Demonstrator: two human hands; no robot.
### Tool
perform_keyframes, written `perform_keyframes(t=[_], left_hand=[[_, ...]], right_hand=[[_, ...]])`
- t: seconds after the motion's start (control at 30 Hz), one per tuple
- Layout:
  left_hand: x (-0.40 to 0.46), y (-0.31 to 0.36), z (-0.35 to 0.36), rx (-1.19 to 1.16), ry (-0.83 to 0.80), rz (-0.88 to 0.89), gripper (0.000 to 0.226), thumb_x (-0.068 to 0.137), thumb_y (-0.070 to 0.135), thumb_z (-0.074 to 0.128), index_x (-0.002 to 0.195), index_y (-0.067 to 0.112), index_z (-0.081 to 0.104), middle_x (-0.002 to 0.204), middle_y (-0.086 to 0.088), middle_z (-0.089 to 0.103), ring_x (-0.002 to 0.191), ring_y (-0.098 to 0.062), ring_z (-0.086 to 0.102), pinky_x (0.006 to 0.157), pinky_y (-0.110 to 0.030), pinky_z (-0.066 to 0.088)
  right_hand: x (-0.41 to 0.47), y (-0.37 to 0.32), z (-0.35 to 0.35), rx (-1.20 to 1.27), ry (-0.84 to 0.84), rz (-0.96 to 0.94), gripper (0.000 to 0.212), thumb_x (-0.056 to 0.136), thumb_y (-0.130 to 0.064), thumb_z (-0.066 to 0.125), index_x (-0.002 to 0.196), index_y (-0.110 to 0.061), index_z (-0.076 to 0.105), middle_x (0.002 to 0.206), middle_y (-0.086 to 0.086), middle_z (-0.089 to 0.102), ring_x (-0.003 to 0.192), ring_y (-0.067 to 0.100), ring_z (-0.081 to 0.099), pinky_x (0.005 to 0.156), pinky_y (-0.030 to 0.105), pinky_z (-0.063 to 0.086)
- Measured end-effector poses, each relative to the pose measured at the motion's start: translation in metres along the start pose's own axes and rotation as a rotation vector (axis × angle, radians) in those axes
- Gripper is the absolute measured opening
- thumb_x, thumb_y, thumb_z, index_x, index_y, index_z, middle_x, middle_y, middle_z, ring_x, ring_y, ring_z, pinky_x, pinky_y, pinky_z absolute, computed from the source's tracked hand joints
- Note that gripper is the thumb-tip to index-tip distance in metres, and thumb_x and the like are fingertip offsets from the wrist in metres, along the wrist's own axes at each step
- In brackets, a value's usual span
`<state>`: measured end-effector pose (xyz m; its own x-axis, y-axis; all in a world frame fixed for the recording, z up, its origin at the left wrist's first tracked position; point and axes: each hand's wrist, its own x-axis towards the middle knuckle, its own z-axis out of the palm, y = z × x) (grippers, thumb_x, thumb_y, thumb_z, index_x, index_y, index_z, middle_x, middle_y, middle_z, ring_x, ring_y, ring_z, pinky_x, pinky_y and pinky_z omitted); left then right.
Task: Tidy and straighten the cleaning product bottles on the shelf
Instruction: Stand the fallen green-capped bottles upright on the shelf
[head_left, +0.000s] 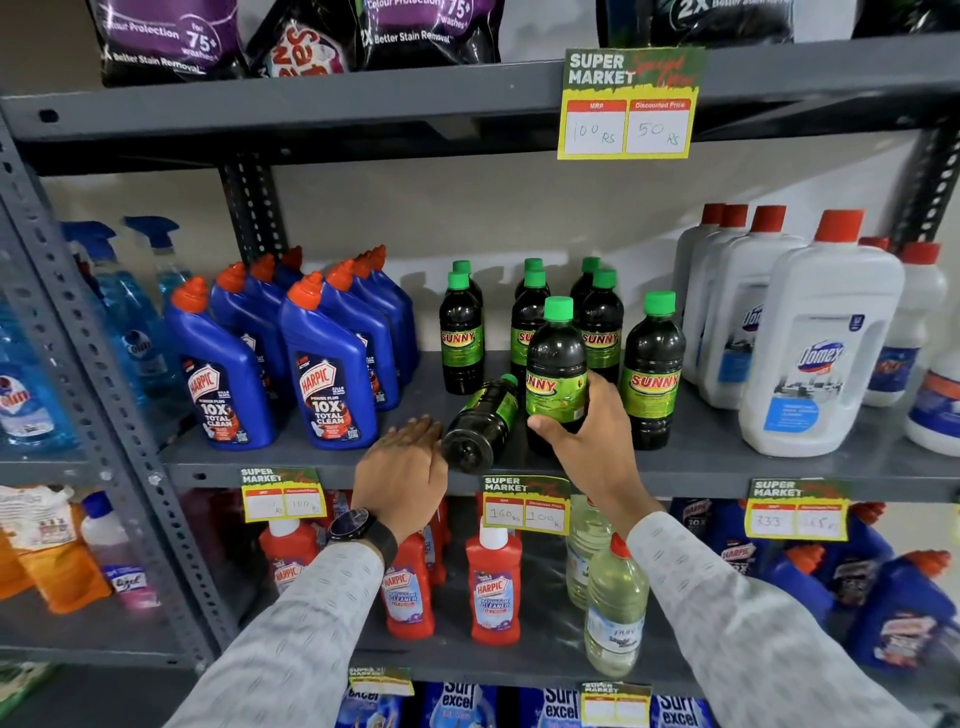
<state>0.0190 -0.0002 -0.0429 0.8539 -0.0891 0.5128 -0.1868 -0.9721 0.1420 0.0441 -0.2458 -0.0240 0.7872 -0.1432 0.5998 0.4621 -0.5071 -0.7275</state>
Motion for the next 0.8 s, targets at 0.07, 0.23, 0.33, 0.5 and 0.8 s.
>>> perform_keyframes(t=[0.07, 0.23, 0.33, 0.5, 0.8], left_hand=[[0.0003, 0.0001, 0.0003, 0.000, 0.002, -0.002, 0.047, 0.105, 0.036, 0.036, 0.144, 0.017, 0.055, 0.150, -0.004, 0.054, 0.141, -0.016, 0.047, 0.120, -0.033, 0.029], [-0.0003, -0.0002, 0.0002, -0.003, 0.004, 0.001, 0.046, 0.105, 0.034, 0.038, 0.143, 0.015, 0.056, 0.149, -0.005, 0.055, 0.140, -0.017, 0.049, 0.119, -0.034, 0.031], [-0.0002, 0.0007, -0.0006, 0.000, 0.004, -0.005, 0.046, 0.105, 0.034, 0.038, 0.143, 0.016, 0.056, 0.149, -0.004, 0.055, 0.140, -0.017, 0.049, 0.119, -0.033, 0.030], [0.0007, 0.0004, 0.0007, 0.007, -0.009, 0.006, 0.048, 0.106, 0.035, 0.035, 0.145, 0.017, 0.054, 0.153, -0.003, 0.051, 0.144, -0.015, 0.044, 0.121, -0.033, 0.029], [0.0004, -0.0002, 0.0006, 0.000, -0.008, -0.002, 0.047, 0.106, 0.035, 0.035, 0.145, 0.016, 0.054, 0.152, -0.003, 0.052, 0.143, -0.015, 0.045, 0.121, -0.033, 0.030]], right_hand=[[-0.0016, 0.0030, 0.0003, 0.043, -0.019, 0.001, 0.074, 0.081, -0.024, 0.087, 0.145, -0.020, 0.048, 0.122, -0.010, 0.063, 0.110, 0.001, 0.059, 0.095, 0.022, 0.047], [-0.0014, 0.0005, -0.0020, 0.027, -0.008, 0.002, 0.079, 0.078, -0.034, 0.088, 0.145, -0.025, 0.047, 0.121, -0.014, 0.056, 0.106, -0.008, 0.053, 0.096, 0.016, 0.043], [-0.0027, -0.0014, 0.0005, -0.047, 0.051, 0.014, 0.089, 0.071, -0.046, 0.091, 0.144, -0.022, 0.046, 0.124, -0.007, 0.048, 0.112, 0.004, 0.045, 0.096, 0.023, 0.039], [-0.0033, 0.0005, -0.0012, 0.012, 0.005, -0.019, 0.072, 0.081, -0.024, 0.086, 0.144, -0.022, 0.051, 0.124, -0.011, 0.064, 0.115, 0.006, 0.058, 0.100, 0.030, 0.047], [-0.0031, -0.0009, -0.0036, -0.009, -0.041, 0.011, 0.073, 0.087, -0.015, 0.080, 0.150, -0.027, 0.045, 0.117, -0.034, 0.057, 0.110, -0.015, 0.054, 0.096, 0.013, 0.040]])
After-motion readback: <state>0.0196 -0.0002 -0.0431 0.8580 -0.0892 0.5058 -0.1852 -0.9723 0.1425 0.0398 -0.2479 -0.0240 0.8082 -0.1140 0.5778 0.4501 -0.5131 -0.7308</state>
